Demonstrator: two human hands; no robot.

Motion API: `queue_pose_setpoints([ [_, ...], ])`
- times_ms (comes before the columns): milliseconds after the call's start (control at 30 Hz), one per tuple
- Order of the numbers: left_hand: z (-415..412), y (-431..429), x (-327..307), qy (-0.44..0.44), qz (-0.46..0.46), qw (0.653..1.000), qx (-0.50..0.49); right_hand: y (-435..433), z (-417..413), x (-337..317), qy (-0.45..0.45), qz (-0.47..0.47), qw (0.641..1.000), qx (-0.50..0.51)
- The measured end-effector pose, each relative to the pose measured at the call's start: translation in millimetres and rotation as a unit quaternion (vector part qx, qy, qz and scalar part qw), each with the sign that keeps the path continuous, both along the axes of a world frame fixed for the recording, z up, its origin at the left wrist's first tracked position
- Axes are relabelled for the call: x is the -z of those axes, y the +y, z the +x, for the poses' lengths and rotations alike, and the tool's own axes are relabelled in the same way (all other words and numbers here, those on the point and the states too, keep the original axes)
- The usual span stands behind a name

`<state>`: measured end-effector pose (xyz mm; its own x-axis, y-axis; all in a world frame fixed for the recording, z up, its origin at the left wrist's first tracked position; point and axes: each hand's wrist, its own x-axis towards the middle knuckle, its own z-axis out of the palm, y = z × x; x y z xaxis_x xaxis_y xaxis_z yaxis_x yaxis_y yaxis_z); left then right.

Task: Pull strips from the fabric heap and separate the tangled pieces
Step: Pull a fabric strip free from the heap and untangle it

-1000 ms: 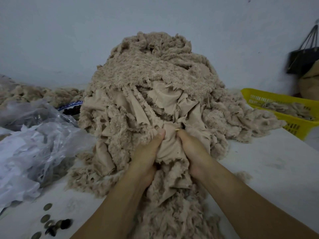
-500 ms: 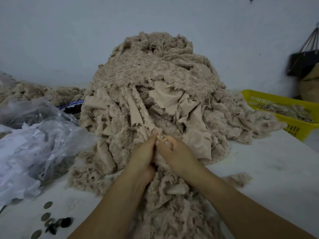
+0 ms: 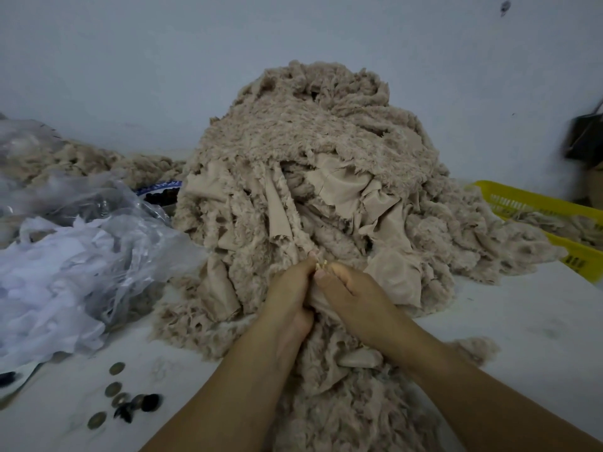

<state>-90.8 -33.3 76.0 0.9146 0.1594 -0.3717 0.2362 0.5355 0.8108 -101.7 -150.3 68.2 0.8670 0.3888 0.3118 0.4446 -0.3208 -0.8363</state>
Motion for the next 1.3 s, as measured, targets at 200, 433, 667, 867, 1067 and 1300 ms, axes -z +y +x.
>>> queue_pose_setpoints([
  [200, 0.0, 6.0, -2.6, -0.075, -0.124, 0.988, 0.047, -6.8, 8.5, -0.4, 0.114, 0.121, 0.972, 0.163],
  [433, 9.3, 21.4, 3.1, -0.138, -0.214, 0.967, -0.003, -20.8, 17.5, 0.7, 0.119, 0.137, 0.958, 0.222],
  [667, -0.8, 9.5, 0.2, -0.165, -0.111, 0.978, 0.070, -20.3, 22.6, 1.5, 0.178, 0.172, 0.937, 0.245],
  [867, -16.5, -7.2, 3.9, -0.199, 0.113, 0.967, 0.110, -23.3, 26.9, -2.5, 0.300, 0.309, 0.895, 0.116],
  [1067, -28.3, -19.7, 9.1, -0.213, 0.301, 0.916, 0.158, -29.1, 33.2, -2.8, 0.313, 0.302, 0.882, 0.181],
  [1300, -15.8, -10.8, -7.4, -0.176, -0.023, 0.982, 0.058, -21.9, 32.2, -0.8, 0.248, 0.294, 0.882, 0.272],
])
